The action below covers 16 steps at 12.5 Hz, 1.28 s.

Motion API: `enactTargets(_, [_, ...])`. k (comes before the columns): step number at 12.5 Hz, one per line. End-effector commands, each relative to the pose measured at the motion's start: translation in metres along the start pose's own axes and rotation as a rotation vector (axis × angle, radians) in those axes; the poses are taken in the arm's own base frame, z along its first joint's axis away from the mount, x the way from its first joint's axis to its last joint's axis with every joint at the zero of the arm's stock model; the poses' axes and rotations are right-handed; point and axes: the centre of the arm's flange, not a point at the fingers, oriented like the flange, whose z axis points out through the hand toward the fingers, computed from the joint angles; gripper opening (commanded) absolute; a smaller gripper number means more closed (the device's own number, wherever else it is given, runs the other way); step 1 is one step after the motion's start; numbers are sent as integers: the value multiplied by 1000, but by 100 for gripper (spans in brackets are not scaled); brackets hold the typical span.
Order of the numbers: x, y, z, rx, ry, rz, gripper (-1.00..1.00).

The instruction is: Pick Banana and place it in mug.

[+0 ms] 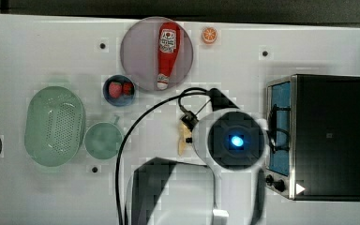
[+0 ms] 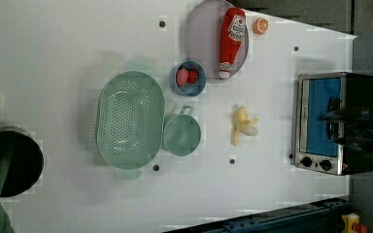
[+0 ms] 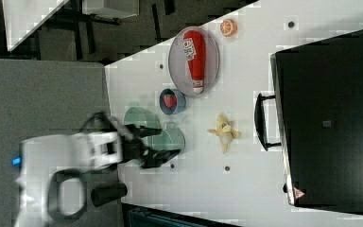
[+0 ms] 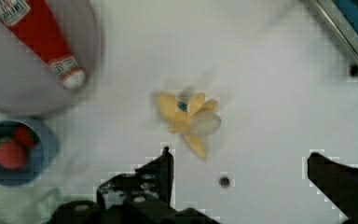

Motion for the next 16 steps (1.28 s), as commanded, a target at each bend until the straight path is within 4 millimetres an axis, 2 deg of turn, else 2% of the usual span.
enactTargets(1, [1,-7,75,-19,-44,-255,100])
enactTargets(6, [1,-8,175,-21,-54,-603,100])
enactTargets(9, [3,-10,224,-21,-44,-669,100])
enactTargets(12, [0,-10,263,-20,-32,-676,100])
enactTargets(15, [-6,-11,287,-26,-51,-682,100])
enactTargets(16, [-7,-14,289,-22,-45,-686,93])
